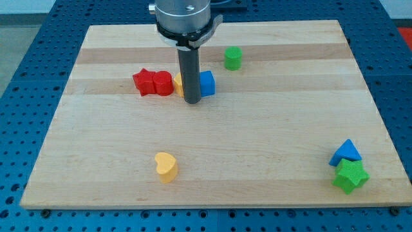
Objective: Push green circle closer to blue cube
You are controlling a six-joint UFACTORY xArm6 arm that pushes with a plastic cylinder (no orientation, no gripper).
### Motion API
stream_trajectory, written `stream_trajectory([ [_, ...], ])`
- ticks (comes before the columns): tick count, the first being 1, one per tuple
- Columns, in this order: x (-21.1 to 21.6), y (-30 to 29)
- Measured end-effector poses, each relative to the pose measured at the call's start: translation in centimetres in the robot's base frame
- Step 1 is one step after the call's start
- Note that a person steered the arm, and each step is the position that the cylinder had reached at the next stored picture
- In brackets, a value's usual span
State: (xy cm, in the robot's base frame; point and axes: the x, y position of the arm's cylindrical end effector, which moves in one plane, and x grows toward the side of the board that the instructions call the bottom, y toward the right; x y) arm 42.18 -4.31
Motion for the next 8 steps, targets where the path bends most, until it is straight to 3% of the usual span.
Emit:
stream_trajectory([
  [1,0.7,0.0],
  [3,3.0,8.8],
  [4,-0.4,12.2],
  [6,-12.4,16.8],
  [7,-17.6,14.9],
  [8,-17.6,11.4],
])
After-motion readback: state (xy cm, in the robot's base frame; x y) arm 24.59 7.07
